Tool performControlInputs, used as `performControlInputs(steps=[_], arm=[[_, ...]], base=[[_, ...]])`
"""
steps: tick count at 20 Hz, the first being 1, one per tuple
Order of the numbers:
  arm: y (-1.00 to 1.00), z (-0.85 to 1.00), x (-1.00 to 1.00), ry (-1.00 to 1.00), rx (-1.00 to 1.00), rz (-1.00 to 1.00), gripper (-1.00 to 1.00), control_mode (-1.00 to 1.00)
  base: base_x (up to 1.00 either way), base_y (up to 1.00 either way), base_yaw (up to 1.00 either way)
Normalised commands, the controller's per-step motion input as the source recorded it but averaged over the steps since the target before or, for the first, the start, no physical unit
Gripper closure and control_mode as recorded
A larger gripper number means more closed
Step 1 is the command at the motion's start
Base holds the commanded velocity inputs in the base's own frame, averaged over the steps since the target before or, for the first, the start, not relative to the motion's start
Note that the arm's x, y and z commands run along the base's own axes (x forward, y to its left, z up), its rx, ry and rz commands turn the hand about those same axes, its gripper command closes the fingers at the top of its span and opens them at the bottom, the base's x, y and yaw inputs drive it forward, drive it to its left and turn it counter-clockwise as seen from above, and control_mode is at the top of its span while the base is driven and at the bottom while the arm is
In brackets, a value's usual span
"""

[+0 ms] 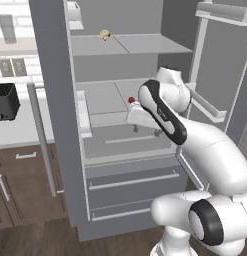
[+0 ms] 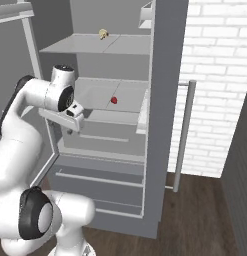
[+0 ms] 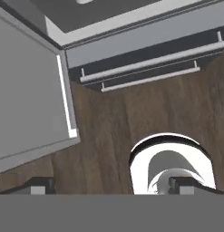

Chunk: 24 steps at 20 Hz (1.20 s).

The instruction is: Take the strawberry from the fridge and place it on top of the pancake, located on the dining counter.

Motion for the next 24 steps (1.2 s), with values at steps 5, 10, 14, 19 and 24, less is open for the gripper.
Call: performControlInputs(steps=[5,10,14,19,24], arm=[[-0.11,-0.12,-0.72,-0.12,-0.15,0.21,-1.00,-1.00],[-0.01,0.01,-0.58,-0.01,-0.02,0.05,-1.00,-1.00],[-0.31,0.00,-0.66,-0.02,-0.09,0.01,-1.00,-1.00],[-0.43,-0.05,-0.55,-0.01,-0.02,0.00,-1.00,-1.00],[-0.19,-0.11,-0.19,-0.02,-0.05,0.01,-1.00,-1.00]], base=[[0.00,0.00,0.00],[0.00,0.00,0.00],[0.00,0.00,0.00],[0.00,0.00,0.00],[0.00,0.00,0.00]])
